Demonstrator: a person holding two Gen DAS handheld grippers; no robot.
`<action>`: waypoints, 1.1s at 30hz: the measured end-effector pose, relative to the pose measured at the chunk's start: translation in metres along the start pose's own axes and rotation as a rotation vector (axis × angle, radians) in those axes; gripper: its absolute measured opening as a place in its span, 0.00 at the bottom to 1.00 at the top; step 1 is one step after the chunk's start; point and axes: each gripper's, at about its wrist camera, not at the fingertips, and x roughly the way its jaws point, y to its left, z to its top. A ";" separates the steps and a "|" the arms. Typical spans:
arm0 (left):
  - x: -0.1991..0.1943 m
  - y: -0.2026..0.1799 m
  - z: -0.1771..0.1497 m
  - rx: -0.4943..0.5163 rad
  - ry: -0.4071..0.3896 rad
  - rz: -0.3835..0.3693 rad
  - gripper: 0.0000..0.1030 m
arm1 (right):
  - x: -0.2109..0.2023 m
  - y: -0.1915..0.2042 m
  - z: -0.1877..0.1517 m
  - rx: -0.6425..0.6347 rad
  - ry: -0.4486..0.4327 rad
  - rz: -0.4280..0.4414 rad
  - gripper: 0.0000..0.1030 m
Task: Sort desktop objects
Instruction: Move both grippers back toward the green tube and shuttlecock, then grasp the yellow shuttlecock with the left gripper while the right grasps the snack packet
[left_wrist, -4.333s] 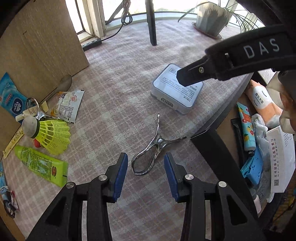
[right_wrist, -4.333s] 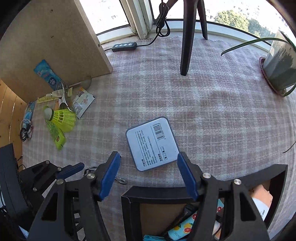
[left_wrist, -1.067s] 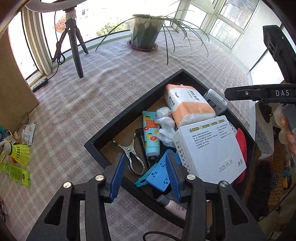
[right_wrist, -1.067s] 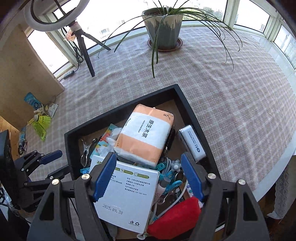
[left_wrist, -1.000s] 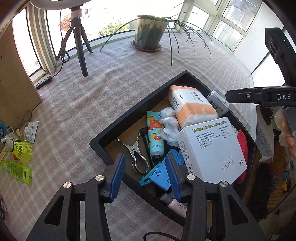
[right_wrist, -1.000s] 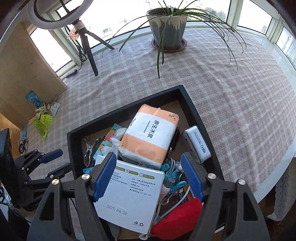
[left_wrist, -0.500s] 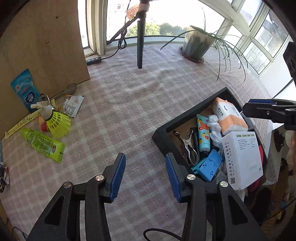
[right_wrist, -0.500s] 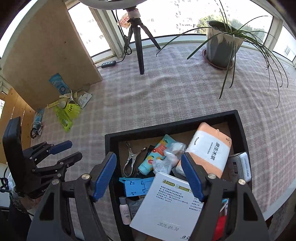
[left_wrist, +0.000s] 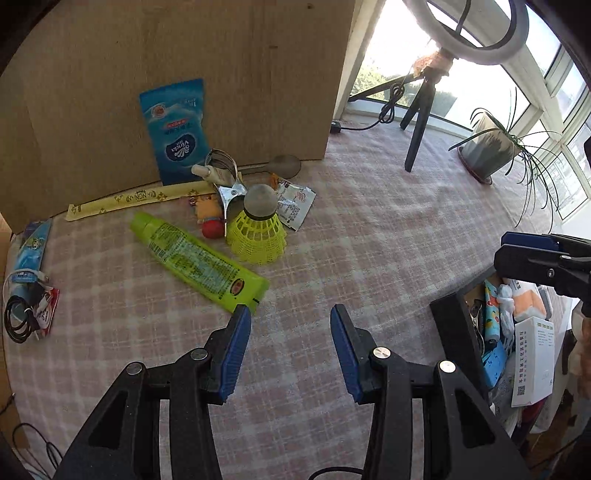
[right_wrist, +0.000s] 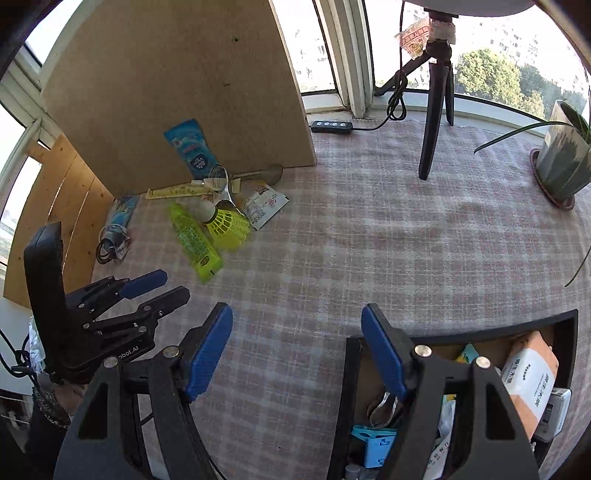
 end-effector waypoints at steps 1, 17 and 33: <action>0.003 0.006 0.001 -0.010 -0.002 0.009 0.41 | 0.007 0.004 0.005 -0.003 0.004 0.004 0.69; 0.046 0.017 0.042 -0.087 -0.083 0.107 0.43 | 0.125 0.022 0.102 -0.051 0.113 -0.035 0.69; 0.061 0.030 0.060 -0.119 -0.135 0.113 0.26 | 0.179 0.037 0.113 -0.114 0.174 -0.021 0.69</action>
